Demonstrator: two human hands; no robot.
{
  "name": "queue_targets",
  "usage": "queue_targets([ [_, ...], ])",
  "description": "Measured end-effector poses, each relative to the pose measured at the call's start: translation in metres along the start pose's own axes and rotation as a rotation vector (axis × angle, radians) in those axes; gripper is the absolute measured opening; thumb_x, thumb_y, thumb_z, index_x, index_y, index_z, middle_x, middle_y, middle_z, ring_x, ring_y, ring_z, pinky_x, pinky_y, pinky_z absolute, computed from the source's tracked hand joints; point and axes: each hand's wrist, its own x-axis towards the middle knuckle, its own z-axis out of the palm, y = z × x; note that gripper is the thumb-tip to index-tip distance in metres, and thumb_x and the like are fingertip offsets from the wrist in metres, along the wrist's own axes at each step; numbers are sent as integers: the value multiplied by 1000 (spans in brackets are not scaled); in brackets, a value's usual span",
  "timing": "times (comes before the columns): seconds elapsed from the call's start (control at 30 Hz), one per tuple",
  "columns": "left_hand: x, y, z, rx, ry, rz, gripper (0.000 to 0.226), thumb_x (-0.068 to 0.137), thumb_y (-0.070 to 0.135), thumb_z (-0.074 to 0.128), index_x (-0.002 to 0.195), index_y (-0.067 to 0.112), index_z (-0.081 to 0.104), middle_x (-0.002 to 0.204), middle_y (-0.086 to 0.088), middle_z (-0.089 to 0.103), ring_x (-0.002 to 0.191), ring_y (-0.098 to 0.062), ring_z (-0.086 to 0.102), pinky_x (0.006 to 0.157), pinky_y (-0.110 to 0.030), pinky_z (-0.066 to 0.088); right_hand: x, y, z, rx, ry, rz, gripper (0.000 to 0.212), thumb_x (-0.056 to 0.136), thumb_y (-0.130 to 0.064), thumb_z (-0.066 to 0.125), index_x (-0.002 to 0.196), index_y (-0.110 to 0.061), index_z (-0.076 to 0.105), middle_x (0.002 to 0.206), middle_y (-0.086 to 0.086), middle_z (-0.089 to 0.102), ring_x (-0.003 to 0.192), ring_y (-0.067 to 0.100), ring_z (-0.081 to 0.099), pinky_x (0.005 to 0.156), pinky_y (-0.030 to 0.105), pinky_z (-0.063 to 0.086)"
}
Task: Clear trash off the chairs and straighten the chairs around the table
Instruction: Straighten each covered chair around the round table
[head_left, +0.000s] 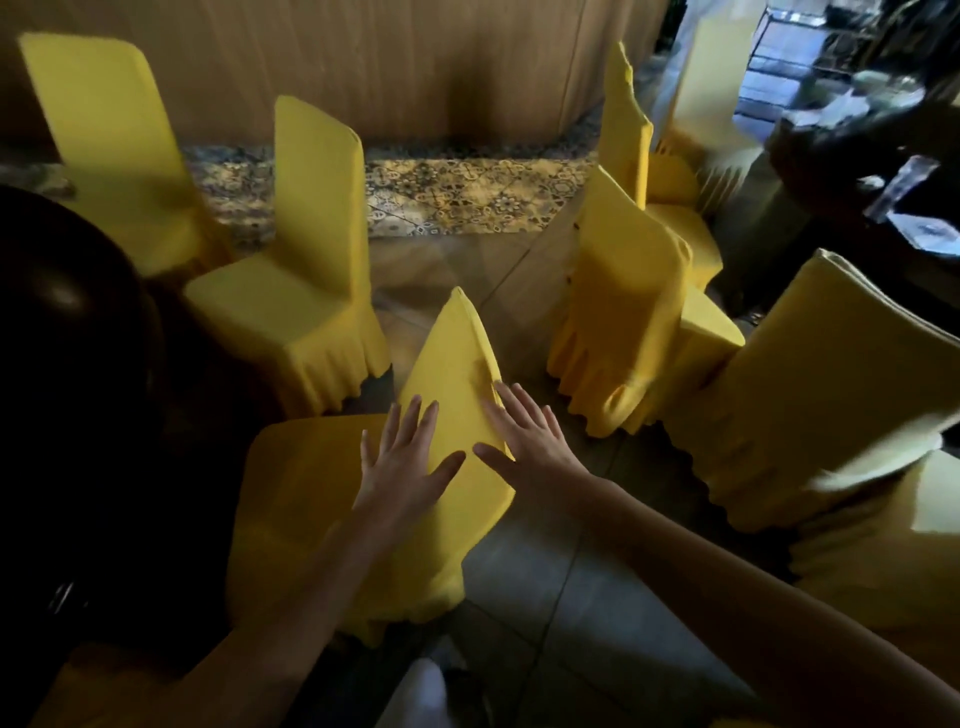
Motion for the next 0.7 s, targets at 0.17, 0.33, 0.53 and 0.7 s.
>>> queue_targets([
  [0.17, 57, -11, -17, -41, 30, -69, 73, 90, 63, 25, 149, 30, -2, 158, 8, -10, 145, -14, -14, 115, -52, -6, 66, 11, -17, -21, 22, -57, 66, 96, -56, 30, 151, -30, 5, 161, -4, -10, 146, 17, -17, 117, 49, -7],
  [0.33, 86, -19, -23, -34, 4, -109, 72, 92, 59, 27, 149, 30, -7, 158, 9, -14, 144, -13, -17, 116, -50, -8, 109, 17, -27, -34, 21, -126, 66, 96, -55, 31, 152, -28, 7, 161, -3, -7, 147, 17, -14, 117, 49, -5],
  [0.53, 105, -29, -27, -26, 18, -169, 74, 92, 60, 26, 149, 30, -10, 157, 8, -16, 144, -13, -18, 116, -49, -9, 147, 26, -40, -42, -29, -216, 65, 97, -53, 31, 152, -29, 7, 161, -6, -9, 146, 13, -16, 118, 46, -7],
  [0.7, 114, -26, -11, -54, 35, -305, 75, 91, 61, 29, 149, 30, -7, 158, 8, -13, 144, -13, -16, 116, -50, -9, 175, 55, -57, -107, -104, -288, 63, 97, -53, 30, 152, -32, 6, 160, -9, -11, 146, 13, -16, 119, 49, -5],
])
